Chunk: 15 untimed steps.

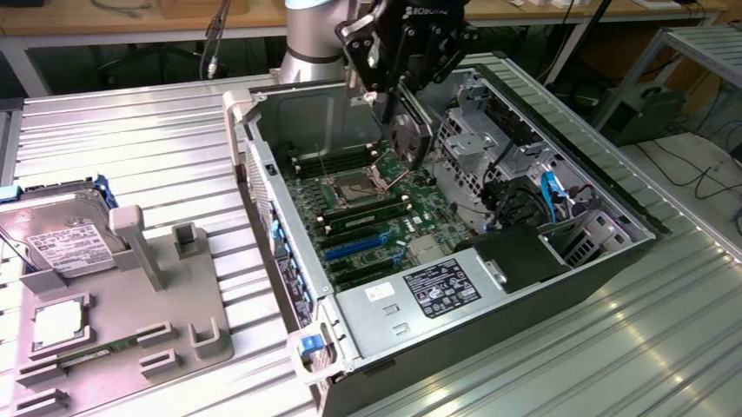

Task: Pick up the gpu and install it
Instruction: 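Pick up the gpu and move the gpu toward the slot, then insert the gpu into the slot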

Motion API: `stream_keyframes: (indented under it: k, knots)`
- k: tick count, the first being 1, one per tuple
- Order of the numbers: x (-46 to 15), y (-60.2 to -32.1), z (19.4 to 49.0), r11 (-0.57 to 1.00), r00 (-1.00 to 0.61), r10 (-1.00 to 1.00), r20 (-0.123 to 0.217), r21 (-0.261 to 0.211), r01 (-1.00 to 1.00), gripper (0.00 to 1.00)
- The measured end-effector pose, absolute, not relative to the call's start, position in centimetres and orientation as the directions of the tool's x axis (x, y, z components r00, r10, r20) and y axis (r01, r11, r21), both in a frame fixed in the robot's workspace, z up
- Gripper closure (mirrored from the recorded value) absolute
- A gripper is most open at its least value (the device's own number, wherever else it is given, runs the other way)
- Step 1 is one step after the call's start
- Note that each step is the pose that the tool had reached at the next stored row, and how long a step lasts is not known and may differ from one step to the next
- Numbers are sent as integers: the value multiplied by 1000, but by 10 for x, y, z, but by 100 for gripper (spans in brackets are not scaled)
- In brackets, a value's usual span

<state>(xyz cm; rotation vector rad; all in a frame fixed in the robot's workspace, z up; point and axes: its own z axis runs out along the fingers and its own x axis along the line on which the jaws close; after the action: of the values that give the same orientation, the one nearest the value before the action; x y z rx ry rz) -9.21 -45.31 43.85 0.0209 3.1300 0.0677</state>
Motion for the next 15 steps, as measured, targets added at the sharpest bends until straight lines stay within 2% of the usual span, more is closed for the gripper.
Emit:
stream_keyframes:
  k: [5, 15]
  knots:
    - [-45, -453, 438, 999, -1000, 13, -10, 43, 13, 72]
    - [-45, -453, 438, 997, -998, -58, -10, 43, -58, 72]
